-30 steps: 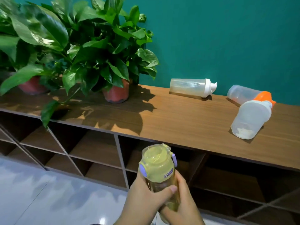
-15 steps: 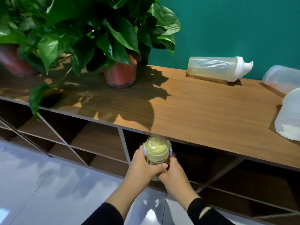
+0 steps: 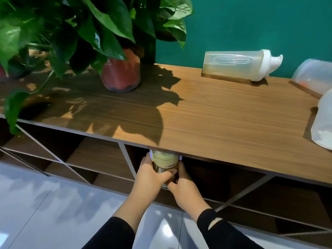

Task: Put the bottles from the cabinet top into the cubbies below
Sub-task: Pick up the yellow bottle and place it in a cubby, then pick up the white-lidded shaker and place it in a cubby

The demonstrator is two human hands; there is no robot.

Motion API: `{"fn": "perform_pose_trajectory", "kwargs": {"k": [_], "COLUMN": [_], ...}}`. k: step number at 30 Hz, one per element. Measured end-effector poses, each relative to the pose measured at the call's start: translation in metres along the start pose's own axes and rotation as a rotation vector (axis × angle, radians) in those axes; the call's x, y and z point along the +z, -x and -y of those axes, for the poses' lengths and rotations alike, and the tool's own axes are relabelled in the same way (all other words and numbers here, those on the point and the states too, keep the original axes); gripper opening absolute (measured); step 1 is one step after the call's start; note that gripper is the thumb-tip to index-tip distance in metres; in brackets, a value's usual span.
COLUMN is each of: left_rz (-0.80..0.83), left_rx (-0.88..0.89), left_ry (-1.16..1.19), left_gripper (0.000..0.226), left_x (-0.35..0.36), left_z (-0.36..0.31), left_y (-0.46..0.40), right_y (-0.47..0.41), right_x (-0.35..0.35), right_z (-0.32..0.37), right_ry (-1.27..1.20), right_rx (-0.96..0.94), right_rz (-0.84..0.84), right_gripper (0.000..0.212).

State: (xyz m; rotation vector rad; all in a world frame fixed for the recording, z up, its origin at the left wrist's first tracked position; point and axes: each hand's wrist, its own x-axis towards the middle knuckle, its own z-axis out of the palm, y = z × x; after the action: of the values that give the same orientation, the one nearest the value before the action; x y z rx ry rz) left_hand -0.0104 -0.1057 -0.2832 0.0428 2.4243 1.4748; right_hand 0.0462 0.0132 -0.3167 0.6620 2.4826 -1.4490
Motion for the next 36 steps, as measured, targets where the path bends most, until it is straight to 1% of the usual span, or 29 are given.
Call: {"fn": "perform_pose_trajectory", "kwargs": {"k": [2, 4, 6, 8, 10, 11, 12, 13, 14, 15, 16, 17, 19, 20, 21, 22, 23, 24, 25, 26, 28, 29, 31, 32, 33, 36], "left_rz": [-0.006, -0.005, -0.008, -0.008, -0.027, -0.041, -0.044, -0.026, 0.005, 0.023, 0.022, 0.007, -0.036, -0.049, -0.062, -0.074, -0.085, -0.096, -0.097, -0.084, -0.007, 0.028, 0.069, 0.058, 0.039, 0.023], "left_rx": [0.006, 0.001, -0.015, -0.024, -0.046, -0.072, -0.105, -0.132, -0.121, -0.063, 0.039, 0.199, 0.533, 0.693, 0.819, 0.904, 0.941, 0.953, 0.922, 0.853, 0.684, 0.630, 0.593, 0.603, 0.616, 0.631], "left_ry": [-0.004, -0.004, 0.004, 0.008, -0.015, -0.051, -0.105, -0.168, -0.236, -0.308, -0.363, -0.390, -0.372, -0.333, -0.292, -0.273, -0.284, -0.312, -0.355, -0.419, -0.580, -0.661, -0.789, -0.825, -0.839, -0.799], "left_gripper": [0.080, 0.079, 0.081, 0.088, 0.091, 0.089, 0.081, 0.068, 0.049, 0.030, 0.013, 0.010, 0.012, 0.014, 0.020, 0.023, 0.026, 0.028, 0.029, 0.033, 0.046, 0.052, 0.060, 0.062, 0.062, 0.062], "left_x": [0.001, 0.001, -0.001, -0.004, -0.008, -0.010, -0.013, -0.017, -0.019, -0.023, -0.026, -0.027, -0.027, -0.025, -0.024, -0.020, -0.014, -0.007, 0.001, 0.011, 0.030, 0.038, 0.047, 0.049, 0.049, 0.048], "left_z": [0.000, -0.003, -0.007, -0.015, -0.020, -0.023, -0.025, -0.028, -0.033, -0.035, -0.038, -0.046, -0.069, -0.084, -0.102, -0.119, -0.136, -0.153, -0.169, -0.181, -0.194, -0.193, -0.186, -0.182, -0.178, -0.176], "left_y": [0.003, 0.007, 0.012, 0.021, 0.031, 0.038, 0.046, 0.056, 0.069, 0.083, 0.096, 0.108, 0.125, 0.128, 0.127, 0.121, 0.112, 0.101, 0.088, 0.074, 0.047, 0.036, 0.026, 0.025, 0.026, 0.029], "right_y": [0.005, 0.012, 0.019, 0.028, 0.038, 0.044, 0.052, 0.062, 0.077, 0.095, 0.114, 0.135, 0.171, 0.181, 0.187, 0.188, 0.184, 0.178, 0.169, 0.158, 0.134, 0.121, 0.099, 0.090, 0.082, 0.071], "right_x": [-0.001, -0.004, -0.007, -0.013, -0.024, -0.031, -0.039, -0.046, -0.057, -0.065, -0.074, -0.089, -0.125, -0.148, -0.172, -0.197, -0.223, -0.248, -0.271, -0.292, -0.327, -0.341, -0.357, -0.360, -0.361, -0.356], "right_z": [0.000, 0.002, 0.005, 0.010, 0.014, 0.017, 0.021, 0.024, 0.029, 0.035, 0.040, 0.044, 0.055, 0.057, 0.058, 0.057, 0.056, 0.055, 0.055, 0.053, 0.046, 0.044, 0.036, 0.033, 0.031, 0.037], "right_ry": [0.115, 0.149, 0.140, 0.140, 0.208, 0.260, 0.311, 0.346, 0.355, 0.346, 0.314, 0.254, 0.075, -0.022, -0.099, -0.149, -0.187, -0.232, -0.296, -0.392, -0.579, -0.633, -0.665, -0.659, -0.651, -0.610], "right_rx": [-0.001, -0.010, -0.018, -0.035, -0.042, -0.032, -0.011, -0.009, -0.026, -0.073, -0.157, -0.264, -0.447, -0.509, -0.536, -0.520, -0.478, -0.419, -0.344, -0.256, -0.033, 0.066, 0.168, 0.190, 0.205, 0.230], "right_rz": [0.027, 0.044, 0.029, 0.013, -0.010, -0.010, 0.011, 0.038, 0.065, 0.083, 0.060, -0.017, -0.245, -0.396, -0.556, -0.707, -0.833, -0.937, -0.999, -0.992, -0.849, -0.765, -0.683, -0.676, -0.676, -0.707], "right_gripper": [0.067, 0.064, 0.069, 0.077, 0.077, 0.071, 0.064, 0.056, 0.048, 0.039, 0.031, 0.029, 0.030, 0.028, 0.024, 0.017, 0.011, 0.012, 0.024, 0.039, 0.077, 0.097, 0.137, 0.148, 0.149, 0.123]}}
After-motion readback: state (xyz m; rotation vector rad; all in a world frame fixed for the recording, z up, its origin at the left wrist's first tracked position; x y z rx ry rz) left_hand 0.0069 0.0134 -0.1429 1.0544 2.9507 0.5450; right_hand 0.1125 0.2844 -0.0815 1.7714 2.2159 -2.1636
